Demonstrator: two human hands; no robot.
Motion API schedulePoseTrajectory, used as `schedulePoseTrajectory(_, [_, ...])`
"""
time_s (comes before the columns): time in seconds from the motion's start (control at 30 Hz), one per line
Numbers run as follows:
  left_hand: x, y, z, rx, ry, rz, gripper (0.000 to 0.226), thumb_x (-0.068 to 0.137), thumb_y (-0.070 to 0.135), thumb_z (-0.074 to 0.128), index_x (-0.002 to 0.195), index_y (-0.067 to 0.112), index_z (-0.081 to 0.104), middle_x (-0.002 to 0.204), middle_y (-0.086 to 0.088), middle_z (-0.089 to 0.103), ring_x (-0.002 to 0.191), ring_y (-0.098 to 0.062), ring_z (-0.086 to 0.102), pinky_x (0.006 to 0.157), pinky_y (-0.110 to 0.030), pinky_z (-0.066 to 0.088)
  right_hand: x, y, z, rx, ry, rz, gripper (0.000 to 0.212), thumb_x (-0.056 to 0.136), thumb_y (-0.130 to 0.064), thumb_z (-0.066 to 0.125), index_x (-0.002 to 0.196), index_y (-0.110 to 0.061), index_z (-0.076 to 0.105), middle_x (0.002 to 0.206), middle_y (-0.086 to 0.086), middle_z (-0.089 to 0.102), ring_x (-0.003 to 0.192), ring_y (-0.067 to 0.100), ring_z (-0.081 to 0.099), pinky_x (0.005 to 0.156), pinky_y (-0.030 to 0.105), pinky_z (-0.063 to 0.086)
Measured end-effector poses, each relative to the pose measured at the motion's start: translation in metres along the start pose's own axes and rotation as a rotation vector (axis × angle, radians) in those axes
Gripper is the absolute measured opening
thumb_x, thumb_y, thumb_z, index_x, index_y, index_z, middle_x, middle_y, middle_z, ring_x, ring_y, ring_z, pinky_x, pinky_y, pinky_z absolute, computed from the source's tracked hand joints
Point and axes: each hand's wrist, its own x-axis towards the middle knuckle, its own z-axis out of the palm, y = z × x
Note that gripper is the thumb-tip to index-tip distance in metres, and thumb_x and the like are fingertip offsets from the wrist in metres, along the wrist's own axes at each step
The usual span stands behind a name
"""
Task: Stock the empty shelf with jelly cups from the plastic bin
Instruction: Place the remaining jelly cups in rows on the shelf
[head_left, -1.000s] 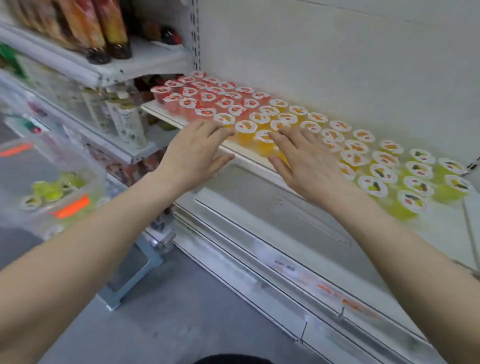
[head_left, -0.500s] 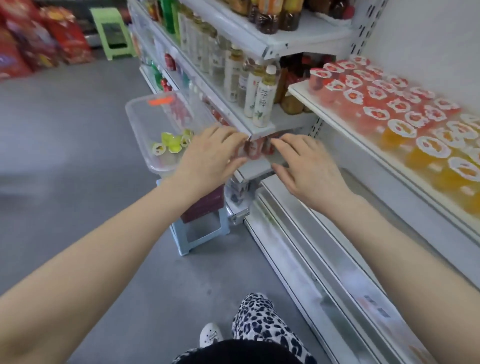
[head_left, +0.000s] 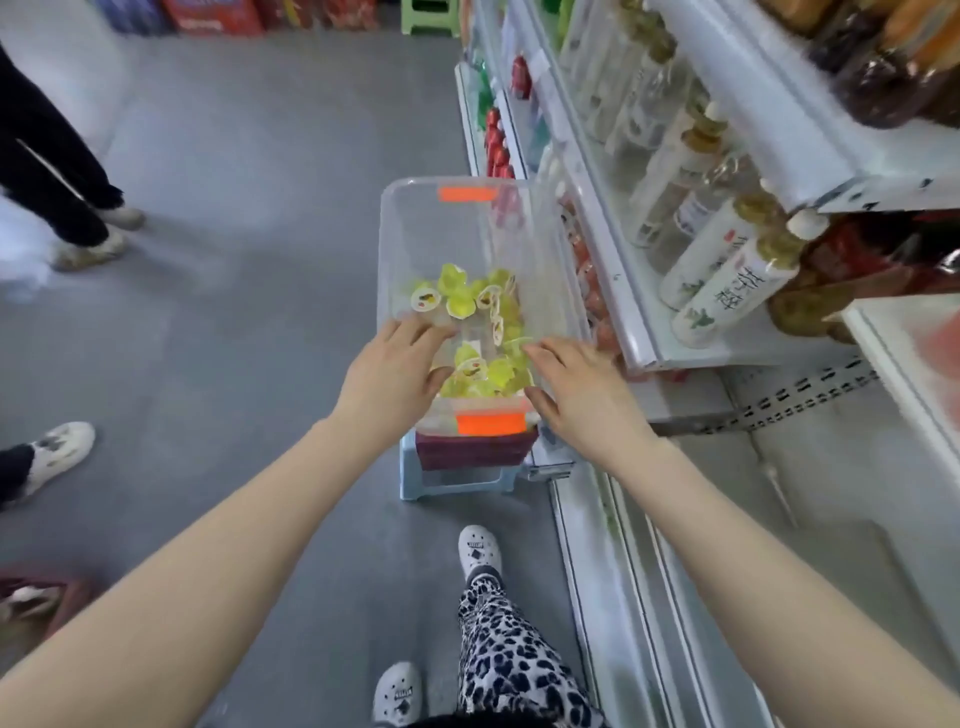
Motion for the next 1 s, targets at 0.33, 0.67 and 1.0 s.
schedulePoseTrajectory(0.33, [0.068, -0.027, 0.068, -0.04, -0.177, -0.173, 0.042, 0.079, 0.013, 0.074, 0.12, 0.009, 0.063, 0.109, -0.013, 0.063, 0.099, -0.038, 0.058, 0.081, -0.046, 0.053, 0.13, 0.049, 0.108, -0.094, -0.663, -0.049, 0.047, 0.086, -0.001, 0.051, 0.132, -0.011, 0.049, 0.127, 0.013, 0.053, 0.118, 0.032, 0.05, 0.091, 0.038, 0.043])
schedulePoseTrajectory(0.67, [0.071, -0.031, 0.086, 0.163, -0.249, -0.166, 0.039, 0.07, 0.018, 0.08, 0.106, 0.014, 0.067, 0.098, -0.006, 0.065, 0.088, -0.032, 0.063, 0.073, -0.039, 0.052, 0.166, 0.045, 0.135, -0.224, -0.819, -0.102, 0.037, 0.092, -0.001, 0.045, 0.127, -0.009, 0.053, 0.122, 0.015, 0.062, 0.114, 0.034, 0.058, 0.087, 0.04, 0.049])
schedulePoseTrajectory(1.0, [0.127, -0.034, 0.162, 0.101, -0.75, -0.36, 0.044, 0.099, 0.04, 0.045, 0.142, 0.034, 0.038, 0.134, -0.009, 0.042, 0.115, -0.034, 0.049, 0.095, -0.044, 0.045, 0.186, 0.078, 0.062, 0.421, -0.195, 0.192, 0.052, 0.095, -0.013, 0.048, 0.141, -0.037, 0.044, 0.116, 0.004, 0.043, 0.097, 0.027, 0.056, 0.092, 0.032, 0.042])
